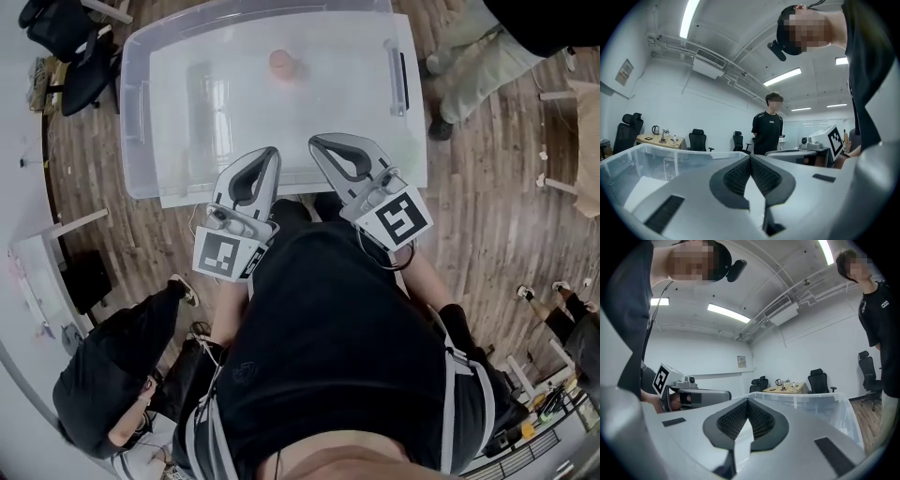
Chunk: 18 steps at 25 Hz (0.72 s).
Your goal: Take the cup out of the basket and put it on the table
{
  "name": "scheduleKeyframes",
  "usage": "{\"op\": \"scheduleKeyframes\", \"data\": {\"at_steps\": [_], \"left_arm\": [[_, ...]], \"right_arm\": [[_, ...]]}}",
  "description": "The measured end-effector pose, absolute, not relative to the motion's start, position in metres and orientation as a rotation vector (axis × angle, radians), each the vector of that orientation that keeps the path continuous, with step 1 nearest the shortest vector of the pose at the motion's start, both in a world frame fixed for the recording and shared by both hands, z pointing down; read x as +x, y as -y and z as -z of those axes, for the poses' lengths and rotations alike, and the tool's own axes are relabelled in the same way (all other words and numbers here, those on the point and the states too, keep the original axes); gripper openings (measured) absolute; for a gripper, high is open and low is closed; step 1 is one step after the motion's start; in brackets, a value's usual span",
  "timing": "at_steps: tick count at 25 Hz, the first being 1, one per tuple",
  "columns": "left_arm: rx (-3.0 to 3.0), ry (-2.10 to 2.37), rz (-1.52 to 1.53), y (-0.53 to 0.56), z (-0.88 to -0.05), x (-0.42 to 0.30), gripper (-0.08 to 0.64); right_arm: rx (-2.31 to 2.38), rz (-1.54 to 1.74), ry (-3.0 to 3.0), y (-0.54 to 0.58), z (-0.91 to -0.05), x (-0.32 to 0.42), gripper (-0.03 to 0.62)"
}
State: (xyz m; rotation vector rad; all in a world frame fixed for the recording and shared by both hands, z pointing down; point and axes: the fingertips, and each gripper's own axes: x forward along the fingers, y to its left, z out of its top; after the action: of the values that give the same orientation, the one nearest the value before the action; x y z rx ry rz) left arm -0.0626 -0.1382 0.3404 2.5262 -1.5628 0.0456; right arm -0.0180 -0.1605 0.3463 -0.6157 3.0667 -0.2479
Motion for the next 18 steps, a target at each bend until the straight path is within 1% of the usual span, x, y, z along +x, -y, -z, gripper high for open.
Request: {"op": "scheduleKeyframes", "data": {"at_steps": [18], "left_arm": [[2.554, 1.48, -0.02, 0.179, -0.343, -0.114, 0.018]], "right_arm": [[-0.726, 0.258, -3.239, 0.205, -0.38, -0.066, 0.017]]}}
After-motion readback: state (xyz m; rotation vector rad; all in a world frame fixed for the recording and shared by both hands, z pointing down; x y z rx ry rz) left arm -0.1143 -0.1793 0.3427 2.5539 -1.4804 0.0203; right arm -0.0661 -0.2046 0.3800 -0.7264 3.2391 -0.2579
